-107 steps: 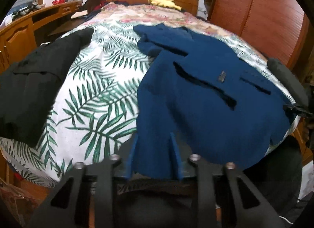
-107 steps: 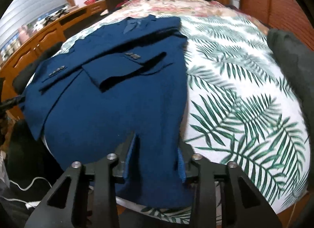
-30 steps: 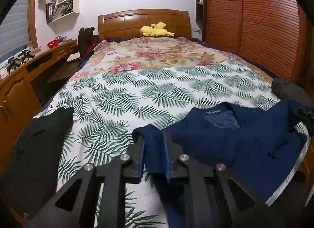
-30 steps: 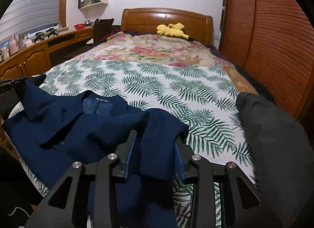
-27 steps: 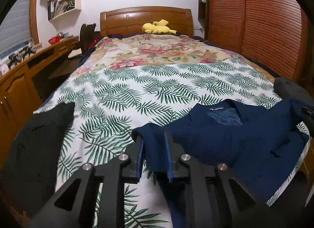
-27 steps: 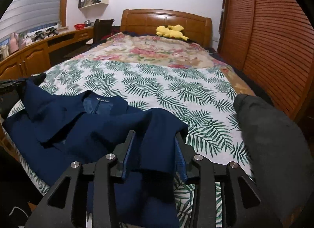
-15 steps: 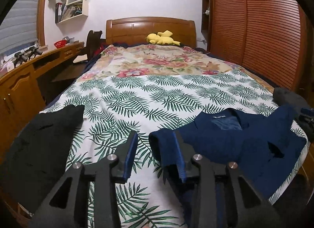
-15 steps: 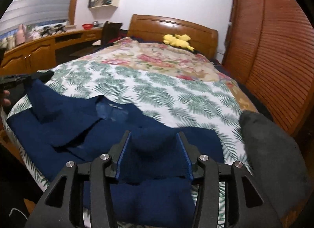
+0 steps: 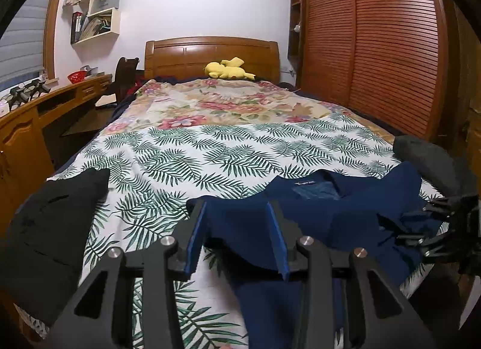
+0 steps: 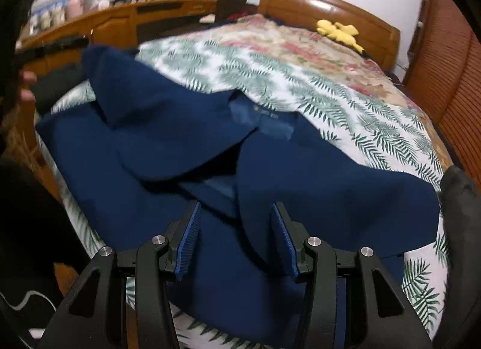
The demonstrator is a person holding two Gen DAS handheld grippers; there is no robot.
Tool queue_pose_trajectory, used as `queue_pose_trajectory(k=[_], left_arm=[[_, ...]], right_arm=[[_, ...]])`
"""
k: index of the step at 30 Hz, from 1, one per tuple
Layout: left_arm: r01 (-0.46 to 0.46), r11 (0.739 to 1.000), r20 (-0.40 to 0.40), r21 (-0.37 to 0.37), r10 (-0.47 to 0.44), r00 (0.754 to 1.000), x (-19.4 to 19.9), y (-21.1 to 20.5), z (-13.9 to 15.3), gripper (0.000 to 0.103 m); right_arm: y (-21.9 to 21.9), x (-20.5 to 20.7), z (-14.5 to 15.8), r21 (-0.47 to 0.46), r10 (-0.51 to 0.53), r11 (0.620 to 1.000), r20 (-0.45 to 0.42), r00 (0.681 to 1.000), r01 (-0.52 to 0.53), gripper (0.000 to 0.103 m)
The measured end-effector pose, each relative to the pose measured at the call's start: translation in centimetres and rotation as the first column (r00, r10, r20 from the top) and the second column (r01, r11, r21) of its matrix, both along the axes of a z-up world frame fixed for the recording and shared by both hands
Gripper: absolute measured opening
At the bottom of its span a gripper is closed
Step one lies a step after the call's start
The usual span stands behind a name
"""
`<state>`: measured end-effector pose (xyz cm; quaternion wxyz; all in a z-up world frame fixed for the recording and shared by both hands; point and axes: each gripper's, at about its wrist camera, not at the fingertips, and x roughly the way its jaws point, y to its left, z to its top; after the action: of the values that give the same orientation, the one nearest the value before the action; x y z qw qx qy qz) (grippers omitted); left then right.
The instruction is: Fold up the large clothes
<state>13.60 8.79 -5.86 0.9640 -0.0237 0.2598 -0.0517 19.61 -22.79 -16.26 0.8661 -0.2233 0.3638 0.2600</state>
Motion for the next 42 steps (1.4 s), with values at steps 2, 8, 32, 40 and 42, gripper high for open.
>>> queue_pose_trajectory(k=[2,8,32,40,42], left_arm=[[0.002,1.0,0.005,0.0,-0.002,1.0,-0.1,-0.2,0.1,0.039],[0.005,1.0,0.01,0.01,-0.005,1.0,-0.2,-0.4,0.1,0.039],[-0.005,1.0,-0.001,-0.013,0.005,1.0,-0.2,0.4,0.0,0.04],[-0.056,0.998,0.001,-0.017,0.056,0.998,-0.9,2.5,-0.1,0.04],[-0.075,0.997,0.0,-0.021,0.075,0.997,-1.0,3.3,-0.2,0.04]], right_arm=[[0.2,0.6,-1.1,-0.078,-0.029,0.997,0.004,1.0,0.03,0.049],[0.5,3.7,-1.6,-0.132,-0.017,0.991,-0.028,0.999,0.013,0.018],[5.2,15.8,7.3,0.063,-0.126,0.991,0.148,0.981,0.117,0.026],[10.6,8.0,5.5,0.098,0.15,0.983,0.064,0.987,-0.156,0.055],[12.3,6.3,4.4,0.088,0.209,0.973,0.034,0.977,-0.212,0.055]])
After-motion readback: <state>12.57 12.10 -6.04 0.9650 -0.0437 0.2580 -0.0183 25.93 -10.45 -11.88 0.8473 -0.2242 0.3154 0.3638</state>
